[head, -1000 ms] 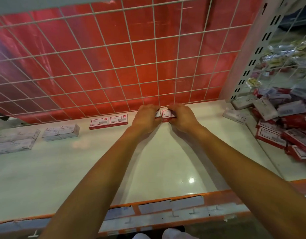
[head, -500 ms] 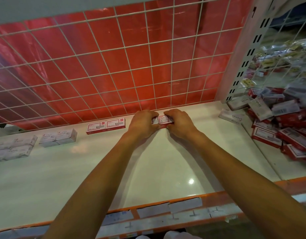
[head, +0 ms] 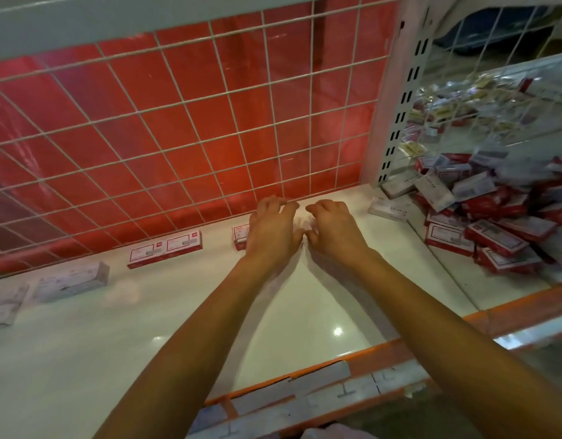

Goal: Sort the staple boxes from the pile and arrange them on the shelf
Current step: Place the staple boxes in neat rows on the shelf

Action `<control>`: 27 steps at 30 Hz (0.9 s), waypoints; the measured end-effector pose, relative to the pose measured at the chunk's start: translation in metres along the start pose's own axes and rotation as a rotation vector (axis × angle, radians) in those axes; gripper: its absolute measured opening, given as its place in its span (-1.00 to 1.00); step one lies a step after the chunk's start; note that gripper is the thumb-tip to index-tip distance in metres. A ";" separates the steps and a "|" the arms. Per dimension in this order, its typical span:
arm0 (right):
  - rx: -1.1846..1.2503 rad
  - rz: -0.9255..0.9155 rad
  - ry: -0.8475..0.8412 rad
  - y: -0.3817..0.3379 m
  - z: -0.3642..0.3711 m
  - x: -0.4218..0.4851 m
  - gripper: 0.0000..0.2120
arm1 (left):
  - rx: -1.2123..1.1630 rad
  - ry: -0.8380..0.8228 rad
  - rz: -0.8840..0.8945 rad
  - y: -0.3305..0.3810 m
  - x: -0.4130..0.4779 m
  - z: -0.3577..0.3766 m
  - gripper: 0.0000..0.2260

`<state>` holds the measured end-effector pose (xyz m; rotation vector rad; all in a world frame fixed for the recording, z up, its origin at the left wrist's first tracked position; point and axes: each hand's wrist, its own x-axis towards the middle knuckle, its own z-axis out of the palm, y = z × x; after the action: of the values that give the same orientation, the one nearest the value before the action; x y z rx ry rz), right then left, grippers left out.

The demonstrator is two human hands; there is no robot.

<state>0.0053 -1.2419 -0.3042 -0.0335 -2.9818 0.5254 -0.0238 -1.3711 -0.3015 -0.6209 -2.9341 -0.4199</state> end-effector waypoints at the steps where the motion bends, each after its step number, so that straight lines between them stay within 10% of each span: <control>1: -0.010 0.021 0.004 0.007 -0.003 -0.003 -0.56 | -0.002 0.005 0.027 0.009 0.002 0.003 -0.57; 17: -0.094 0.495 0.119 0.102 -0.036 -0.059 -0.59 | 0.003 -0.150 0.350 0.115 0.033 0.063 -0.55; 27: -0.021 0.351 0.021 0.088 -0.034 -0.059 -0.46 | 0.031 -0.254 0.316 0.124 0.047 0.074 -0.38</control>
<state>0.0684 -1.1504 -0.3089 -0.5683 -2.9714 0.5227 -0.0193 -1.2228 -0.3338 -1.1900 -2.9846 -0.2784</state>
